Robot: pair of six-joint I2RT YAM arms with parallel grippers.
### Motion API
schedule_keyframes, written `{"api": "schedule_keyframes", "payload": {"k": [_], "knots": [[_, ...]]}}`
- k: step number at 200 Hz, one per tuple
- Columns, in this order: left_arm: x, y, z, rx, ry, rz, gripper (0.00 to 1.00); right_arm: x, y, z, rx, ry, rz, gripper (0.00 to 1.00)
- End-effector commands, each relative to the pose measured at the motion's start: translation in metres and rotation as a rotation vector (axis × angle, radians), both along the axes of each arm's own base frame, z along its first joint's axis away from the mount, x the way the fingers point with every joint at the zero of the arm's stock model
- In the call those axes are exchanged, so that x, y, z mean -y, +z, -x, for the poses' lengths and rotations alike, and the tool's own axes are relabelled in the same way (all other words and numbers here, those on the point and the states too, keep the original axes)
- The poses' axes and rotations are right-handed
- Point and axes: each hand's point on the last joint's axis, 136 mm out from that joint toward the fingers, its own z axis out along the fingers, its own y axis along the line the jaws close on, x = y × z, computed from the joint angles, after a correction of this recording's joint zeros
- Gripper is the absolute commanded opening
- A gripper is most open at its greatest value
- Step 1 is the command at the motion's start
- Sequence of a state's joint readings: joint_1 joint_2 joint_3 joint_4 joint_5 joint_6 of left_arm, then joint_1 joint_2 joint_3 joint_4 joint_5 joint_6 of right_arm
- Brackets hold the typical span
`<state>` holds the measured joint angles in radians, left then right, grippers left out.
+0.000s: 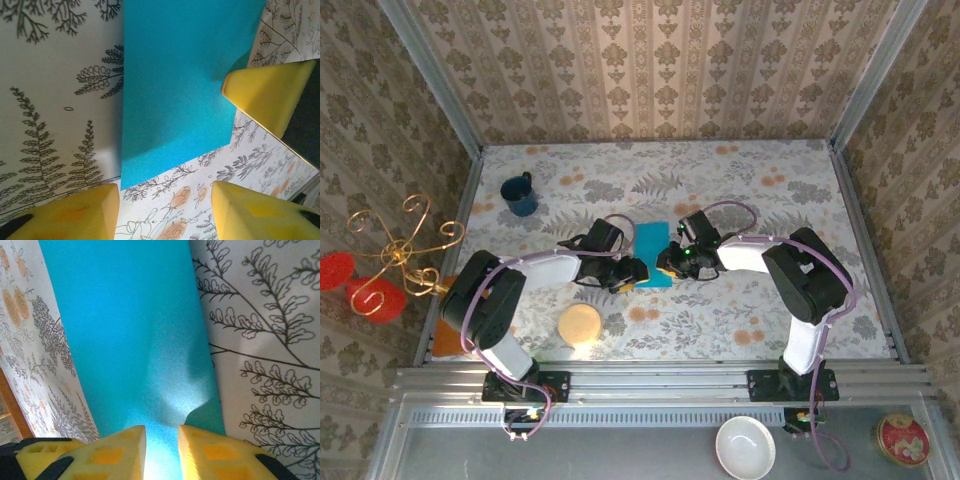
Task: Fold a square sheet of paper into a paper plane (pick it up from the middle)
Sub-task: Third fold the triangle at the center of the table.
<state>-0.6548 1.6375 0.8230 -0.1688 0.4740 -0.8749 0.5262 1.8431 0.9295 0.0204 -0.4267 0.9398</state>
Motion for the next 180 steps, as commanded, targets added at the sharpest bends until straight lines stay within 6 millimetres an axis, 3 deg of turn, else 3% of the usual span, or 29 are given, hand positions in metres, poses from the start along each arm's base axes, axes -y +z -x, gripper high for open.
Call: {"api": "schedule_keyframes", "payload": {"k": [1, 75, 180], "knots": [[-0.006, -0.011, 0.003, -0.015, 0.0, -0.041, 0.52, 0.013, -0.024, 0.014, -0.079, -0.026, 0.053, 0.27], [0.0, -0.014, -0.015, -0.004, 0.005, -0.011, 0.46, 0.014, -0.025, 0.016, -0.081, -0.026, 0.051, 0.27], [0.014, 0.006, -0.041, 0.021, 0.011, 0.147, 0.37, 0.017, -0.026, 0.014, -0.084, -0.033, 0.049, 0.27]]}}
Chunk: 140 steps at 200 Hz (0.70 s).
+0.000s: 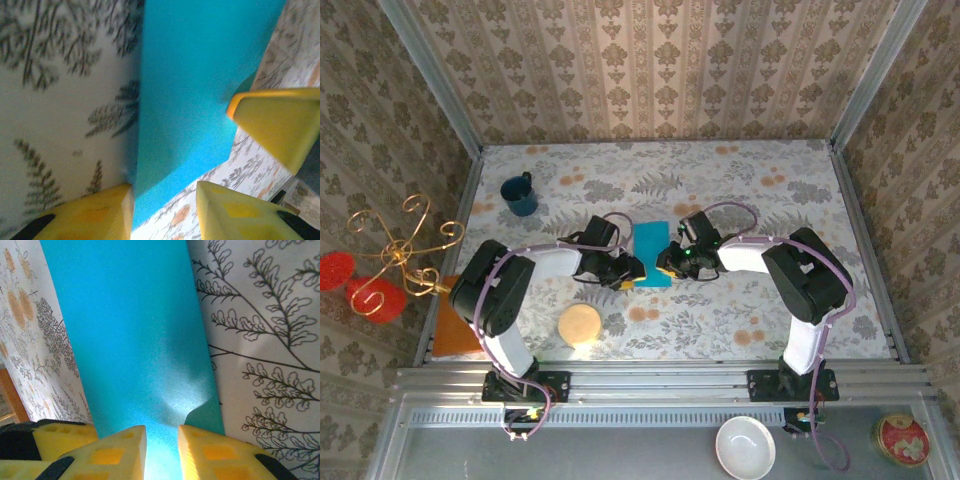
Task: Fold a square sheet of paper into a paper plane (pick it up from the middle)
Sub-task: Third fold the triangle at the center of the table.
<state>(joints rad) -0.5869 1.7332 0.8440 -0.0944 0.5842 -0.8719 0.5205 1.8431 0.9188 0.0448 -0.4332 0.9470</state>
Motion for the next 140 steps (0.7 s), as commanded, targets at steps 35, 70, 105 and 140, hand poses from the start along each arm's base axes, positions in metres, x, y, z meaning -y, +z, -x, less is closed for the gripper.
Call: {"api": "schedule_keyframes", "payload": {"k": [35, 70, 105, 140], "knots": [[0.009, 0.016, -0.033, 0.081, 0.01, 0.069, 0.36, 0.017, -0.027, 0.016, -0.092, -0.027, 0.062, 0.27], [0.009, 0.006, -0.037, 0.058, 0.015, 0.063, 0.32, 0.018, -0.026, 0.015, -0.089, -0.028, 0.06, 0.27], [0.008, 0.004, -0.041, 0.053, 0.025, 0.06, 0.29, 0.018, -0.024, 0.014, -0.082, -0.03, 0.056, 0.27], [0.005, 0.002, -0.043, 0.049, 0.037, 0.055, 0.24, 0.018, -0.022, 0.012, -0.07, -0.031, 0.047, 0.28]]}}
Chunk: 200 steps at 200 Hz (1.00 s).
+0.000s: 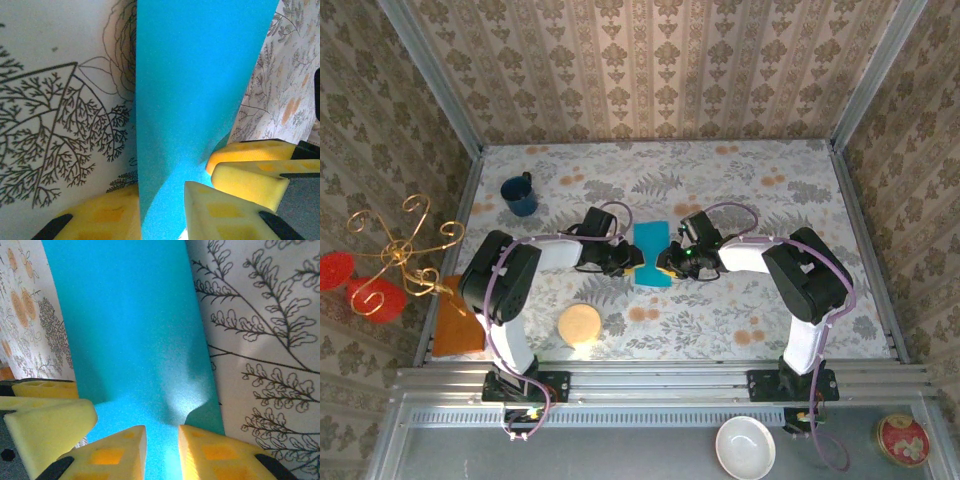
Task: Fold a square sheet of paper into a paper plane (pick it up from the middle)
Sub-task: Third fold the triangle at the center of the table.
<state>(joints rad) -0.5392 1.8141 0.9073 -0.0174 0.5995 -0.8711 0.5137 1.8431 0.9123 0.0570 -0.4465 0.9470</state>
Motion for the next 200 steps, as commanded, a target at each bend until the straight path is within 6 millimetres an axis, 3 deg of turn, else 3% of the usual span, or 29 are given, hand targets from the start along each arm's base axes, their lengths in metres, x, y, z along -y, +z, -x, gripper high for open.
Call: {"api": "schedule_keyframes", "payload": {"k": [1, 45, 68, 108, 155, 200], "knots": [[0.0, 0.002, -0.007, 0.005, -0.003, 0.012, 0.24, 0.017, -0.022, 0.012, -0.07, -0.032, 0.059, 0.28], [-0.002, 0.0, -0.007, -0.005, 0.004, 0.01, 0.15, 0.012, -0.008, 0.003, -0.013, -0.015, 0.033, 0.29], [-0.002, 0.001, -0.008, -0.005, 0.008, 0.013, 0.08, 0.008, 0.011, -0.006, 0.068, 0.016, 0.018, 0.32], [-0.002, 0.012, -0.011, 0.01, 0.023, 0.029, 0.04, 0.014, 0.052, -0.013, 0.288, 0.108, 0.071, 0.51], [0.0, 0.03, -0.014, 0.012, 0.055, 0.072, 0.04, 0.021, 0.078, -0.004, 0.596, 0.251, 0.283, 0.74], [-0.001, 0.039, -0.014, -0.019, 0.095, 0.093, 0.04, 0.0, 0.088, 0.014, 0.885, 0.425, 0.366, 0.77]]}}
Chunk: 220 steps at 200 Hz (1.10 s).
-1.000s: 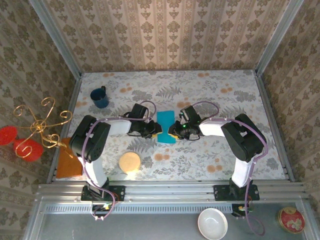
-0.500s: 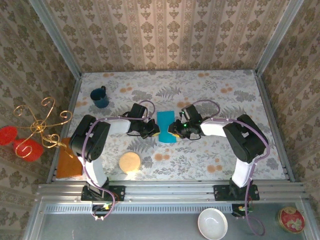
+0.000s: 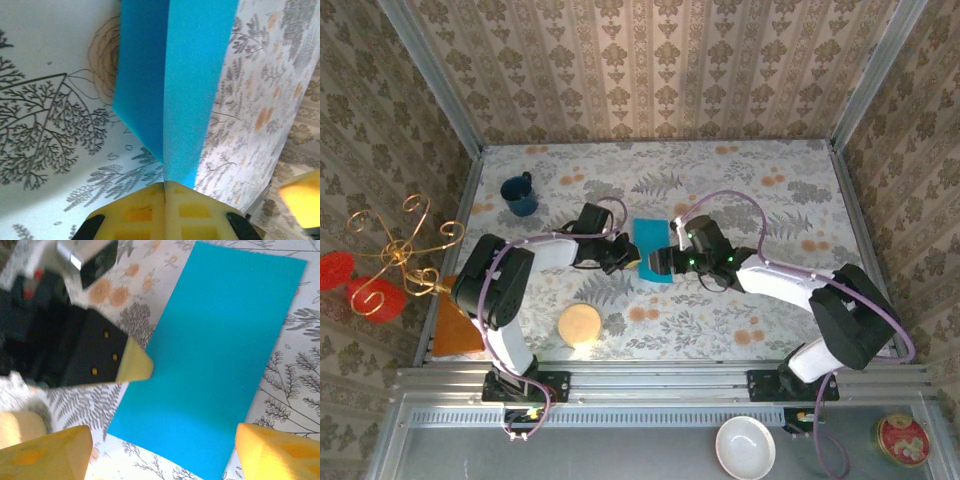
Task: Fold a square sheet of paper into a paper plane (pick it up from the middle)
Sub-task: Third fold the triangle at the center of the table.
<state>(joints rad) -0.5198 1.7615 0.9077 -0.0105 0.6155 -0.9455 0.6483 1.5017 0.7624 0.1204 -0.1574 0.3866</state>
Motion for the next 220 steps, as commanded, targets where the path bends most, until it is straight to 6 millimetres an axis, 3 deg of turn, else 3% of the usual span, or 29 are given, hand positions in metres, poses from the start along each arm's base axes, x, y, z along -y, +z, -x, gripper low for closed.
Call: {"api": "schedule_keyframes", "payload": {"k": [1, 49, 97, 146, 220], "knots": [[0.001, 0.017, -0.006, -0.01, 0.034, 0.043, 0.04, -0.002, 0.009, -0.002, 0.235, 0.085, 0.102, 0.77], [0.004, 0.02, -0.003, -0.043, 0.034, 0.067, 0.04, -0.032, -0.003, 0.023, 0.442, 0.333, 0.195, 0.76], [0.002, 0.018, -0.002, -0.053, 0.038, 0.064, 0.04, -0.045, -0.028, 0.025, 0.529, 0.457, 0.332, 0.68], [0.002, 0.02, -0.001, -0.05, 0.031, 0.064, 0.04, -0.04, -0.04, 0.008, 0.596, 0.421, 0.431, 0.61], [0.0, 0.016, 0.0, -0.056, 0.032, 0.059, 0.04, -0.041, -0.03, 0.002, 0.653, 0.396, 0.428, 0.47]]}}
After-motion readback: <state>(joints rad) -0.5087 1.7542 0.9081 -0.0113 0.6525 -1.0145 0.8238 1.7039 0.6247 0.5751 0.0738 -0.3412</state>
